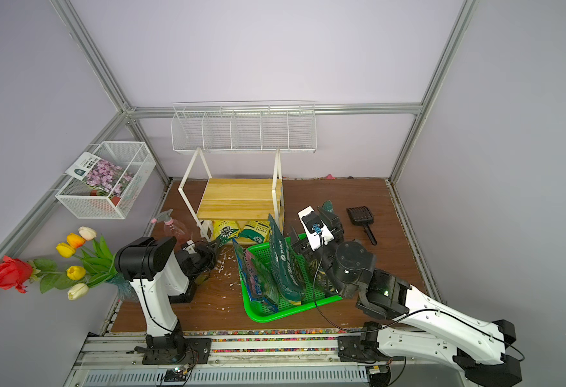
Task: Take down the fertilizer bag from the shelf
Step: Pick up the fertilizer bag from the shelf.
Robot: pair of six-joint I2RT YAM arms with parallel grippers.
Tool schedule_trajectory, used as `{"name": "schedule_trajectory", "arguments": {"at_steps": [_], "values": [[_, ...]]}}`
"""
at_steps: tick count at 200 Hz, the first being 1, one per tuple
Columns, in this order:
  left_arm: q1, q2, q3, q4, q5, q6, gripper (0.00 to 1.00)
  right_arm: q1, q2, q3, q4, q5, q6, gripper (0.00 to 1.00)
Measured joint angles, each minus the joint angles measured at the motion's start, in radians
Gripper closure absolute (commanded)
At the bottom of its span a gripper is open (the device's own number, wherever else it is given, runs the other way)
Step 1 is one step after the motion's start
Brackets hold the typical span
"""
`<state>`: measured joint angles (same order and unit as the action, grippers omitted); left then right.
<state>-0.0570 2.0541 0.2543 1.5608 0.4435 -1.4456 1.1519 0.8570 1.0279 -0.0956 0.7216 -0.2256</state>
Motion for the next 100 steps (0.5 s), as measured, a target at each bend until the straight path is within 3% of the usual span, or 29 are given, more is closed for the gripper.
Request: {"name": "schedule_trajectory", "arguments": {"at_steps": [56, 84, 100], "values": [[0.000, -0.001, -0.045, 0.035, -0.001, 0.039, 0.59, 0.000, -0.009, 0.000, 0.002, 0.000, 0.000, 0.16], [0.000, -0.003, -0.050, 0.035, 0.002, 0.044, 0.61, 0.000, -0.010, 0.000, 0.003, 0.000, 0.000, 0.16], [0.000, -0.003, -0.050, 0.035, 0.003, 0.044, 0.68, 0.000, -0.010, 0.000, 0.003, 0.000, 0.000, 0.16]]}}
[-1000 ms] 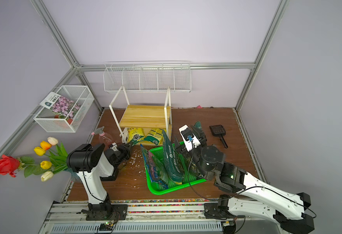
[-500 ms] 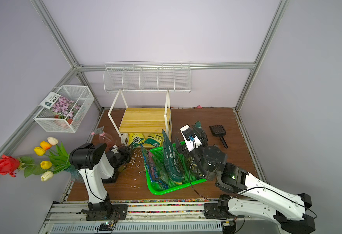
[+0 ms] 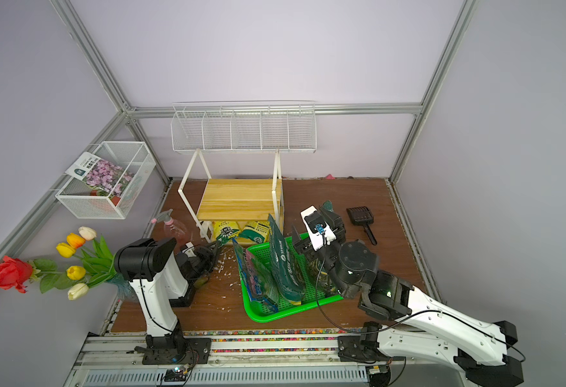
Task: Take down the fertilizer bag from the shelf
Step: Pick up the fertilizer bag from the shelf.
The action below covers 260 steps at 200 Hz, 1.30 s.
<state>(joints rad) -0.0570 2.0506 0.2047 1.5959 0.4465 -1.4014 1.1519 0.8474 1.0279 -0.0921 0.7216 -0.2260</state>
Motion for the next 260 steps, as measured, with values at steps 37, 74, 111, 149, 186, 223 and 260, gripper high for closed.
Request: {"name": "schedule_trajectory", "arguments": {"at_steps": [37, 74, 111, 149, 186, 223, 260], "values": [[0.000, -0.004, 0.000, -0.001, 0.002, -0.010, 0.85, 0.000, 0.000, 0.000, 0.000, 0.000, 0.000, 0.16], [0.002, -0.032, -0.014, -0.004, 0.011, -0.013, 1.00, 0.000, 0.000, 0.000, 0.000, 0.000, 0.000, 0.16], [0.003, -0.045, -0.031, -0.008, 0.019, -0.018, 1.00, 0.000, 0.000, 0.000, 0.000, 0.000, 0.000, 0.16], [0.003, -0.091, -0.048, -0.034, 0.019, -0.018, 1.00, 0.000, 0.000, 0.000, 0.000, 0.000, 0.000, 0.16], [0.003, -0.136, -0.108, -0.042, 0.020, -0.020, 1.00, 0.000, 0.000, 0.000, 0.000, 0.000, 0.000, 0.16], [0.003, -0.222, -0.169, -0.055, 0.026, -0.036, 1.00, 0.000, 0.000, 0.000, -0.003, -0.003, 0.000, 0.16], [0.003, -0.380, -0.183, -0.135, 0.035, -0.052, 1.00, 0.000, 0.024, 0.019, -0.024, -0.020, 0.001, 0.16]]}}
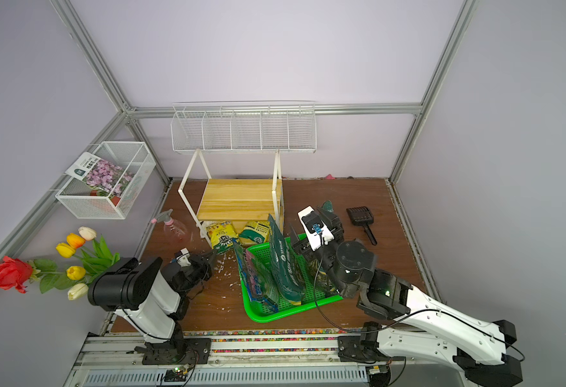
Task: Take down the fertilizer bag from the shelf
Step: Pick up the fertilizer bag from the shelf.
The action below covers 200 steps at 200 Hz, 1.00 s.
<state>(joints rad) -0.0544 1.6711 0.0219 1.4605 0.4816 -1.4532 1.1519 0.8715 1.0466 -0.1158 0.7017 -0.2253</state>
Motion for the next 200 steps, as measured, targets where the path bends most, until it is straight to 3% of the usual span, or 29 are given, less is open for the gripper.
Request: {"name": "schedule_trajectory", "arguments": {"at_steps": [26, 63, 92, 147, 200], "values": [[0.000, -0.248, 0.023, -0.231, 0.010, 0.031, 1.00, 0.000, 0.020, 0.010, -0.016, -0.018, 0.000, 0.16], [-0.018, -0.819, 0.232, -0.949, -0.078, 0.267, 1.00, 0.000, 0.026, 0.017, -0.030, -0.027, 0.000, 0.16], [-0.021, -1.118, 0.320, -1.268, -0.162, 0.396, 1.00, 0.000, 0.031, 0.019, -0.030, -0.041, 0.000, 0.16], [-0.021, -1.125, 0.404, -1.642, -0.156, 0.491, 1.00, 0.000, 0.098, 0.111, -0.084, -0.116, 0.012, 0.16], [-0.021, -1.103, 0.693, -1.825, -0.123, 0.587, 1.00, 0.026, 0.188, 0.232, -0.172, -0.223, 0.026, 0.16]]}}
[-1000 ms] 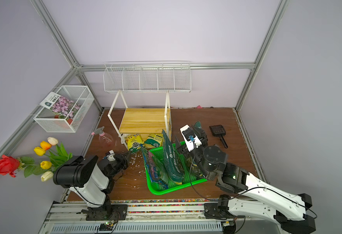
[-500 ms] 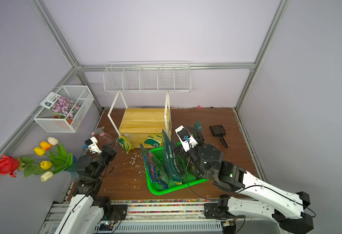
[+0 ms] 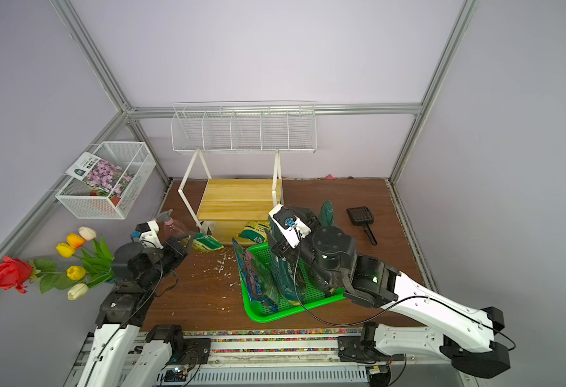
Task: Take down the fertilizer bag from the shelf
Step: Pick up the fertilizer bag from the shelf.
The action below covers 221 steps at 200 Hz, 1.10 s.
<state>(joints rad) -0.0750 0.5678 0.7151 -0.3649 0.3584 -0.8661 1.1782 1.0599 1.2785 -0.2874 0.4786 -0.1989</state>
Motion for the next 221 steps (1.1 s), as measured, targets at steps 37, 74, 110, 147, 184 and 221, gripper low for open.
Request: {"name": "schedule_trajectory", "arguments": {"at_steps": [37, 74, 110, 147, 184, 221], "values": [[0.000, 0.018, 0.152, -0.027, 0.053, 0.025, 1.00, 0.027, 0.116, 0.112, -0.063, -0.082, -0.009, 0.16], [-0.003, 0.077, 0.256, -0.058, 0.111, 0.036, 1.00, 0.033, 0.238, 0.240, -0.121, -0.151, -0.044, 0.11], [-0.024, 0.114, 0.297, -0.053, 0.177, 0.036, 1.00, 0.033, 0.328, 0.324, -0.139, -0.220, -0.080, 0.09], [-0.060, 0.138, 0.304, -0.037, 0.244, 0.026, 1.00, 0.032, 0.421, 0.393, -0.142, -0.277, -0.090, 0.06], [-0.097, 0.145, 0.327, -0.023, 0.285, 0.021, 1.00, 0.012, 0.496, 0.430, -0.141, -0.325, -0.090, 0.08], [-0.098, 0.139, 0.327, 0.008, 0.314, -0.002, 1.00, -0.021, 0.520, 0.432, -0.131, -0.364, -0.066, 0.36]]}}
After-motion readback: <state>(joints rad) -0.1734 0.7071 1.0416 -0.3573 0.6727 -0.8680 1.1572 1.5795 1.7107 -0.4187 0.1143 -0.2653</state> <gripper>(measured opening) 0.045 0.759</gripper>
